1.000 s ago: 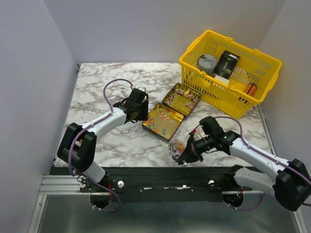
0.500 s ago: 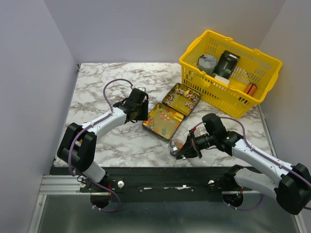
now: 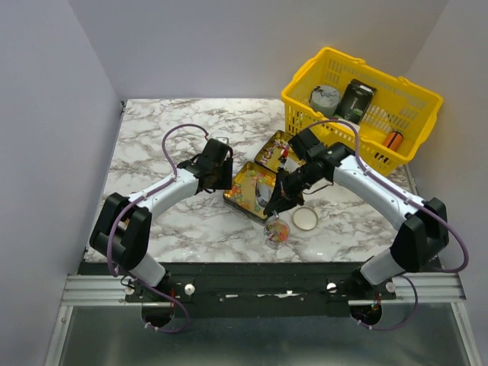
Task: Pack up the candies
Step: Place the fake candies in the packing bottle, then scoop the fake candies from the storage box.
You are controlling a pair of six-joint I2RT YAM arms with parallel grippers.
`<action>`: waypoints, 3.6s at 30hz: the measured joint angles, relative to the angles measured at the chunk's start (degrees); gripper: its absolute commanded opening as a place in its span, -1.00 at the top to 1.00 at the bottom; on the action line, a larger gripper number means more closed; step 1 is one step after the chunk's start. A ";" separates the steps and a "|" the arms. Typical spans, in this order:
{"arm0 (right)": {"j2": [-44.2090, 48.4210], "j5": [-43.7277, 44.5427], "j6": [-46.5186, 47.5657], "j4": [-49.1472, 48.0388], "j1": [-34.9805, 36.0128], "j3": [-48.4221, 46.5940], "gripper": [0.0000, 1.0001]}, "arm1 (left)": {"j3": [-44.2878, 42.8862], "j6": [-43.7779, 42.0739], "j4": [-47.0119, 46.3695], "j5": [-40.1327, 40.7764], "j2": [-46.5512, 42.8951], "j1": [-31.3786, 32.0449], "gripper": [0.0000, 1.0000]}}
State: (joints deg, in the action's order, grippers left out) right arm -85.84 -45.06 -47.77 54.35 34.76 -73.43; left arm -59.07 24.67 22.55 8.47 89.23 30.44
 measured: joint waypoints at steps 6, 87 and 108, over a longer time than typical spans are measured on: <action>-6.56 11.82 11.69 8.26 0.02 -5.38 0.99 | -0.22 -0.37 1.20 -0.59 -2.29 -0.20 -0.65; -14.03 33.90 17.27 11.13 8.35 -14.14 0.99 | -8.31 -2.51 1.86 -9.29 -2.89 0.07 -0.54; -23.65 34.56 20.31 13.46 7.50 -17.42 0.99 | -4.87 -0.81 6.25 -7.10 3.63 0.07 -0.44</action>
State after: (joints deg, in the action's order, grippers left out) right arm -109.49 -10.50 -27.46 67.81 42.26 -90.85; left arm -63.94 23.86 28.80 1.37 92.86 30.50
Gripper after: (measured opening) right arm 0.090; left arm 0.737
